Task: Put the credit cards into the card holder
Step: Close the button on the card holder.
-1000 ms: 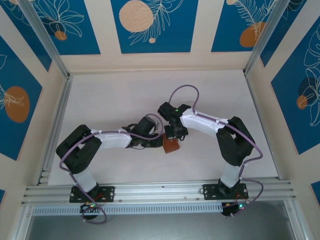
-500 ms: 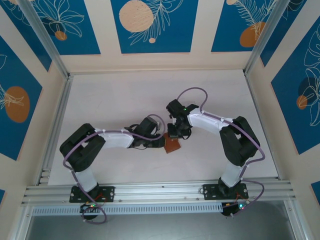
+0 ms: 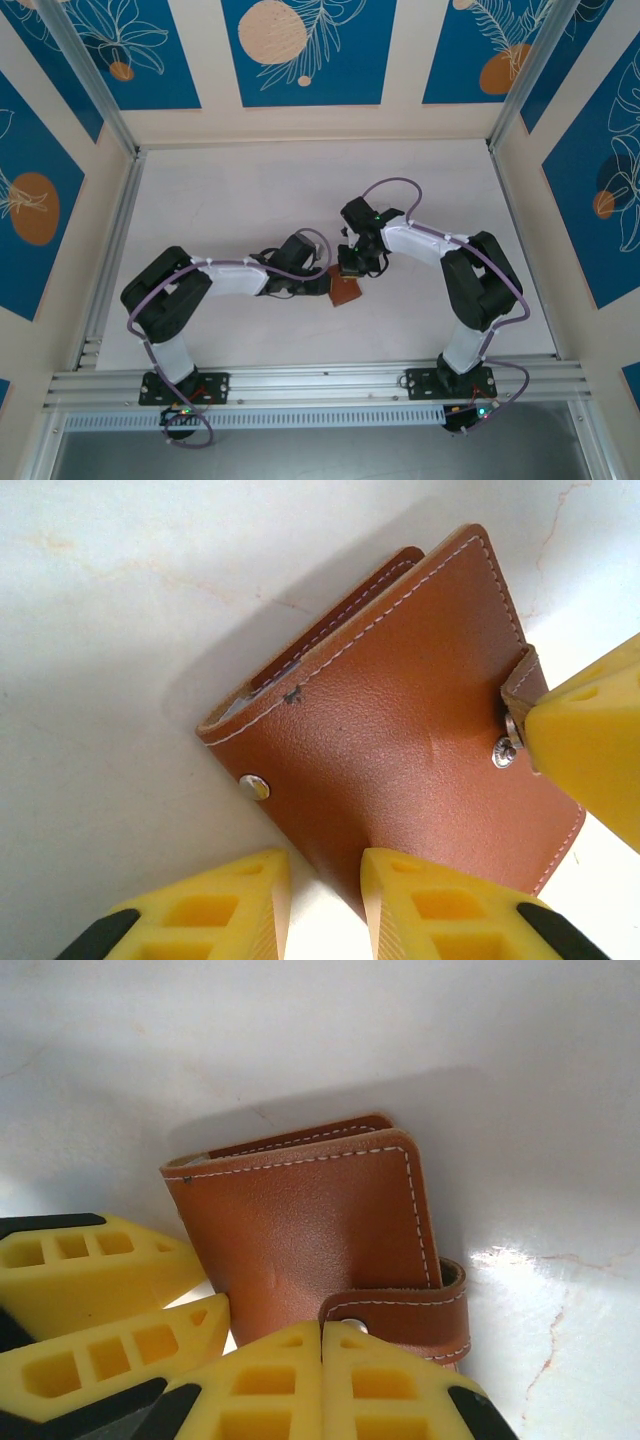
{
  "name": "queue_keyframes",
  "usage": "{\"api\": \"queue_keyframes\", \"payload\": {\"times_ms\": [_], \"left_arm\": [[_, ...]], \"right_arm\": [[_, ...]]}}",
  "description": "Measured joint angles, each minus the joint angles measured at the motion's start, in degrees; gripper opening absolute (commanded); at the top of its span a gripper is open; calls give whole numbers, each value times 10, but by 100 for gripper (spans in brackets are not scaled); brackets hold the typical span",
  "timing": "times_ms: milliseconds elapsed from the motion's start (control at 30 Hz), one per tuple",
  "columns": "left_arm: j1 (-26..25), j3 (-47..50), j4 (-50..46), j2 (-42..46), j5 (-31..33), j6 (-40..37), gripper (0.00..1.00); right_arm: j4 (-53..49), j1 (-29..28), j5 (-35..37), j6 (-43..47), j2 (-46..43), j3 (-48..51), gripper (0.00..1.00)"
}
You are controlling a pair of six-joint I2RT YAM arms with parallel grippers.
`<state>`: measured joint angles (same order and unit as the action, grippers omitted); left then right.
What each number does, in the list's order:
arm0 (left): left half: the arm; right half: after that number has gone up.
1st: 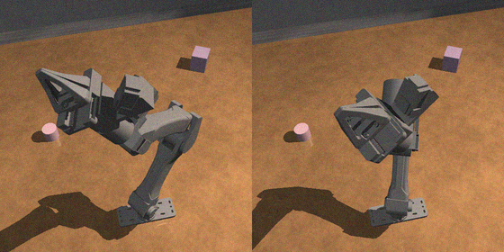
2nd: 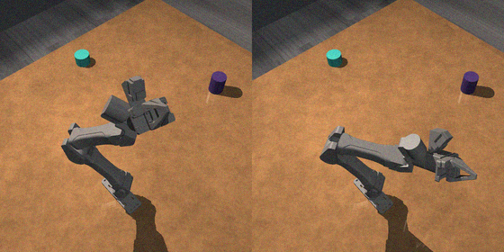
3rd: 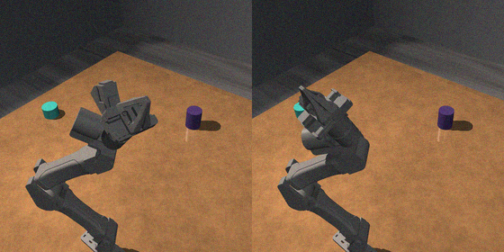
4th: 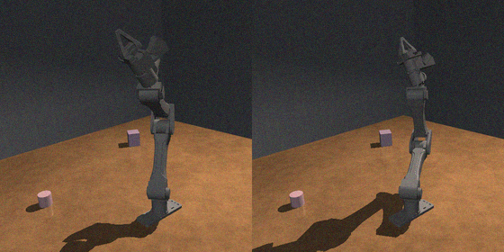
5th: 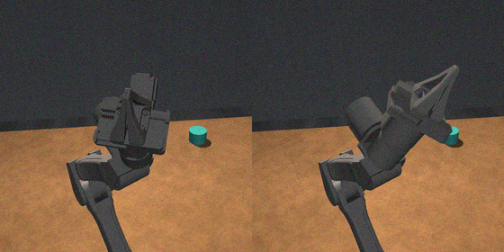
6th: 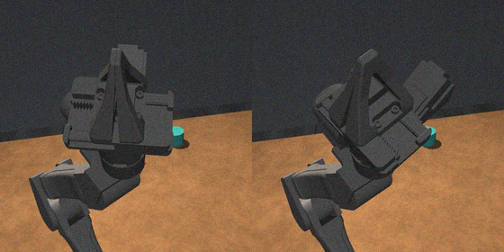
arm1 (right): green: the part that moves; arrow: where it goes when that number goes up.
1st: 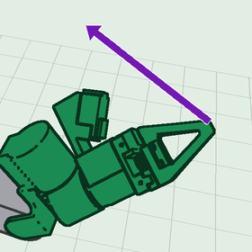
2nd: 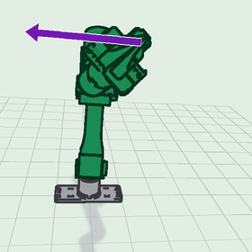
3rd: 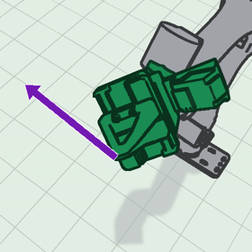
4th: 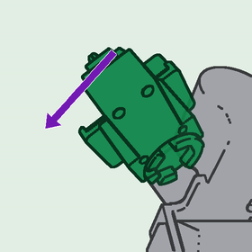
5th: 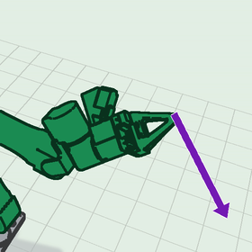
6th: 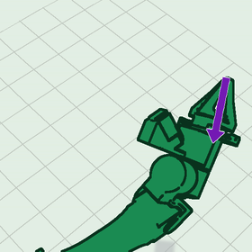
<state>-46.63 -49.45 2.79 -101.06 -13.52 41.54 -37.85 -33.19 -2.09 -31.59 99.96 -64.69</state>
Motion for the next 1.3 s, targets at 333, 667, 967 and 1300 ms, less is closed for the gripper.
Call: {"api": "queue_keyframes", "payload": {"times_ms": [333,667,967,1300], "left_arm": [[0,-2,-2,-1,0,0,26],[0,-6,-3,-4,-1,0,26],[0,-10,-5,-8,-2,0,26],[0,-17,-13,-11,-4,0,26]], "right_arm": [[0,0,-2,3,7,0,0],[1,0,-1,10,7,6,0],[13,0,-7,13,7,15,0],[42,11,-31,11,2,36,0]]}}
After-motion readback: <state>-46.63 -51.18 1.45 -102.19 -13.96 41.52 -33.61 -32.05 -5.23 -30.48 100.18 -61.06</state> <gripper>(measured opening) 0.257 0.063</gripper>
